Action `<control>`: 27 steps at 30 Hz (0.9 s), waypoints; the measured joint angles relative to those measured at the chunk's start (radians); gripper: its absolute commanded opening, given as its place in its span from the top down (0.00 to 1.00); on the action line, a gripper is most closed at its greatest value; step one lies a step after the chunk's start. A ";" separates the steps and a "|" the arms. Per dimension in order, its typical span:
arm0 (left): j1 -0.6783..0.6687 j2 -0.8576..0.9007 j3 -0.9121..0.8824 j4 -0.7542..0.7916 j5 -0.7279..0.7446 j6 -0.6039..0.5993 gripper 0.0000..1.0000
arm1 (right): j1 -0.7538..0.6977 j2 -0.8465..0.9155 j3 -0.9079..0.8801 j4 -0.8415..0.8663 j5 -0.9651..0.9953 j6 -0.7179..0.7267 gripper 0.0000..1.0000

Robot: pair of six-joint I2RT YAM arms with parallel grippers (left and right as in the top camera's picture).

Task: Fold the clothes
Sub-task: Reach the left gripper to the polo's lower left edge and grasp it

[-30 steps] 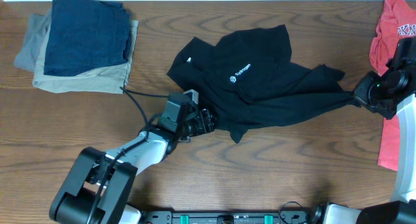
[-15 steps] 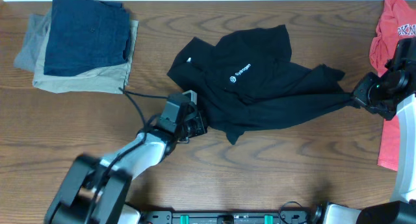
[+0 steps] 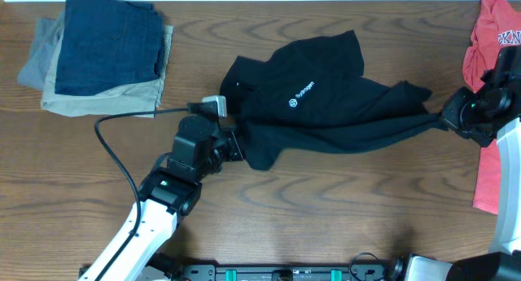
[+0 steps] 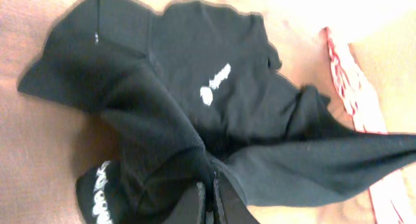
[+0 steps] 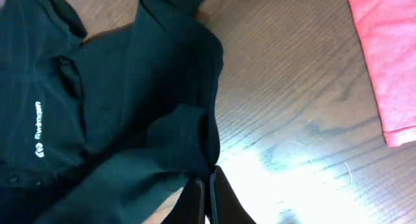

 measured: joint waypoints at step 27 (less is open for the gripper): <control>0.000 0.188 0.006 -0.164 -0.137 0.176 0.00 | 0.000 0.000 0.000 -0.020 -0.014 -0.005 0.99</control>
